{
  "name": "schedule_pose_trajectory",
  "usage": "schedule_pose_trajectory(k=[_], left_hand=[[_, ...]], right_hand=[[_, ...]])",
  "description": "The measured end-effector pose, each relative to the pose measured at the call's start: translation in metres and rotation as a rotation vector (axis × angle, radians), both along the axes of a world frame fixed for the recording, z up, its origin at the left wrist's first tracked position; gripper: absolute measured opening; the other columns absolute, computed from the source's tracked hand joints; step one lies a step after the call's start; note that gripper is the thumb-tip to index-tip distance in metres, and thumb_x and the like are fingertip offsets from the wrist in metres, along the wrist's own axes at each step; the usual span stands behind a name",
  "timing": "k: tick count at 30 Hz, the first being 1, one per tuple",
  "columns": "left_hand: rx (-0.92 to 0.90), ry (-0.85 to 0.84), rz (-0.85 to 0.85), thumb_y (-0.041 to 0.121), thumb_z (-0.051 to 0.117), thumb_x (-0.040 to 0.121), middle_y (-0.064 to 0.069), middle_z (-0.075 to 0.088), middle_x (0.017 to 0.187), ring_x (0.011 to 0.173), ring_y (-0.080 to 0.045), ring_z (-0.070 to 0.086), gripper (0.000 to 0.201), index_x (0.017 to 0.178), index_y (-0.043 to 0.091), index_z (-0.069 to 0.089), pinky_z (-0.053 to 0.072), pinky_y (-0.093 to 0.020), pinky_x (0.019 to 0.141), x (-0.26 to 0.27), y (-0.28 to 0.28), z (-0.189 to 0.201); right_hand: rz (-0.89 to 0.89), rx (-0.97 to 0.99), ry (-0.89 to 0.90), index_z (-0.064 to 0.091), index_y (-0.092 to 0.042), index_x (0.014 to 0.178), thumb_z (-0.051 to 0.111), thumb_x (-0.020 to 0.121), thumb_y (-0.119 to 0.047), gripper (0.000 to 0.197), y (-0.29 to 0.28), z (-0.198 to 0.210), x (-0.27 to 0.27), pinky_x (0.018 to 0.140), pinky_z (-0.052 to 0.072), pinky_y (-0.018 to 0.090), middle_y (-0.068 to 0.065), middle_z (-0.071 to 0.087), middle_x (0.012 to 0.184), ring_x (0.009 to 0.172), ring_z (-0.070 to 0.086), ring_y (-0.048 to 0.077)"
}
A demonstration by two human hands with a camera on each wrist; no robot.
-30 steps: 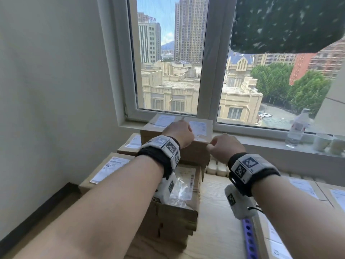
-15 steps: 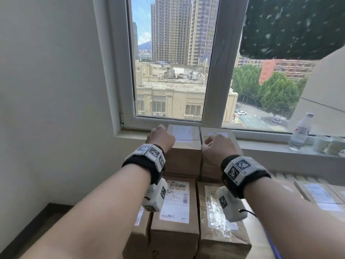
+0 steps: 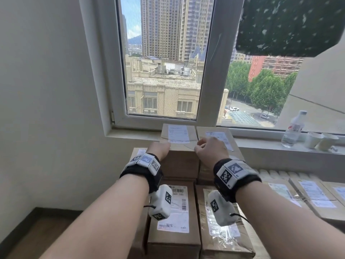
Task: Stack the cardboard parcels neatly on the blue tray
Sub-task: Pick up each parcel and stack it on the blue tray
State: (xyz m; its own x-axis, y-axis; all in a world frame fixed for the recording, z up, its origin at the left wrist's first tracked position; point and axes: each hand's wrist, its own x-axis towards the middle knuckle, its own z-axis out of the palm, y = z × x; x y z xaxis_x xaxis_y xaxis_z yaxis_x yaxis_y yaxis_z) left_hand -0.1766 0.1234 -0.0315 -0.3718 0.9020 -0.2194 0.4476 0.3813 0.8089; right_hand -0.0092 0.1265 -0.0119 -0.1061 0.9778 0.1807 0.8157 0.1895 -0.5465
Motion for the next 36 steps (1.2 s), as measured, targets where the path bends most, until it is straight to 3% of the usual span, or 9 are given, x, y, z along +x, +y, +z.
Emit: schedule_pose_trajectory(k=[3, 5, 8, 14, 17, 22, 27, 32, 36], left_hand=[[-0.028, -0.072, 0.047, 0.030, 0.047, 0.096, -0.020, 0.058, 0.125, 0.109, -0.034, 0.057, 0.049, 0.130, -0.005, 0.051, 0.045, -0.033, 0.091, -0.001, -0.002, -0.001], [-0.020, -0.102, 0.060, 0.028, 0.047, 0.095, -0.019, 0.059, 0.120, 0.105, -0.033, 0.057, 0.044, 0.125, -0.003, 0.053, 0.048, -0.038, 0.095, -0.001, -0.002, -0.001], [-0.026, -0.101, 0.080, 0.025, 0.046, 0.094, -0.021, 0.059, 0.125, 0.113, -0.036, 0.057, 0.035, 0.115, -0.001, 0.054, 0.047, -0.043, 0.101, -0.002, -0.003, 0.000], [-0.030, -0.037, 0.128, 0.026, 0.049, 0.093, -0.020, 0.058, 0.128, 0.115, -0.036, 0.057, 0.045, 0.129, -0.002, 0.053, 0.045, -0.035, 0.096, -0.008, -0.012, 0.000], [0.003, -0.057, 0.132, 0.032, 0.050, 0.084, -0.021, 0.060, 0.129, 0.116, -0.037, 0.058, 0.055, 0.127, -0.002, 0.055, 0.046, -0.042, 0.101, -0.010, -0.016, 0.005], [0.110, 0.001, 0.146, 0.023, 0.047, 0.090, -0.021, 0.064, 0.121, 0.103, -0.036, 0.061, 0.040, 0.116, -0.002, 0.064, 0.047, -0.037, 0.085, -0.012, -0.026, 0.019], [0.194, -0.098, 0.228, 0.025, 0.052, 0.076, -0.016, 0.062, 0.123, 0.111, -0.036, 0.057, 0.051, 0.123, 0.005, 0.054, 0.047, -0.042, 0.098, -0.008, -0.039, 0.035], [0.294, -0.153, 0.227, 0.026, 0.054, 0.056, -0.012, 0.061, 0.120, 0.107, -0.033, 0.059, 0.071, 0.125, 0.011, 0.048, 0.051, -0.044, 0.095, -0.005, -0.049, 0.050], [0.367, -0.215, 0.178, 0.025, 0.055, 0.043, -0.011, 0.057, 0.120, 0.108, -0.030, 0.056, 0.085, 0.126, 0.009, 0.047, 0.051, -0.046, 0.094, -0.001, -0.051, 0.057]], right_hand=[[0.017, -0.009, -0.001, 0.068, -0.016, 0.118, 0.058, 0.093, -0.026, 0.029, 0.001, -0.003, -0.001, 0.093, 0.051, 0.033, 0.006, 0.069, 0.114, 0.106, 0.062, 0.022], [0.018, -0.006, 0.002, 0.067, -0.016, 0.119, 0.060, 0.093, -0.030, 0.030, 0.001, -0.004, -0.001, 0.095, 0.050, 0.035, 0.006, 0.069, 0.115, 0.108, 0.062, 0.022], [0.030, 0.000, 0.050, 0.066, -0.016, 0.120, 0.064, 0.092, -0.036, 0.034, -0.002, -0.004, -0.001, 0.096, 0.050, 0.035, 0.004, 0.070, 0.113, 0.108, 0.062, 0.021], [0.064, 0.000, 0.131, 0.064, -0.018, 0.122, 0.069, 0.089, -0.035, 0.037, -0.008, -0.005, -0.005, 0.099, 0.049, 0.042, 0.001, 0.071, 0.110, 0.108, 0.062, 0.020], [0.066, -0.003, 0.165, 0.063, -0.018, 0.124, 0.068, 0.090, -0.035, 0.037, -0.014, -0.002, -0.008, 0.099, 0.050, 0.043, 0.002, 0.071, 0.111, 0.108, 0.063, 0.021], [0.055, 0.008, 0.209, 0.062, -0.015, 0.127, 0.063, 0.094, -0.027, 0.036, -0.020, 0.013, -0.009, 0.101, 0.049, 0.041, 0.005, 0.070, 0.116, 0.109, 0.064, 0.022], [0.035, 0.046, 0.241, 0.061, -0.010, 0.130, 0.059, 0.095, -0.020, 0.037, -0.029, 0.029, -0.006, 0.099, 0.048, 0.036, 0.009, 0.068, 0.119, 0.110, 0.063, 0.024], [0.027, 0.063, 0.303, 0.061, -0.010, 0.131, 0.058, 0.096, -0.027, 0.039, -0.037, 0.036, -0.003, 0.099, 0.049, 0.041, 0.009, 0.068, 0.118, 0.108, 0.063, 0.024], [0.009, 0.104, 0.292, 0.062, -0.011, 0.127, 0.056, 0.098, -0.026, 0.034, -0.045, 0.042, 0.001, 0.094, 0.051, 0.037, 0.007, 0.067, 0.116, 0.104, 0.062, 0.023]])
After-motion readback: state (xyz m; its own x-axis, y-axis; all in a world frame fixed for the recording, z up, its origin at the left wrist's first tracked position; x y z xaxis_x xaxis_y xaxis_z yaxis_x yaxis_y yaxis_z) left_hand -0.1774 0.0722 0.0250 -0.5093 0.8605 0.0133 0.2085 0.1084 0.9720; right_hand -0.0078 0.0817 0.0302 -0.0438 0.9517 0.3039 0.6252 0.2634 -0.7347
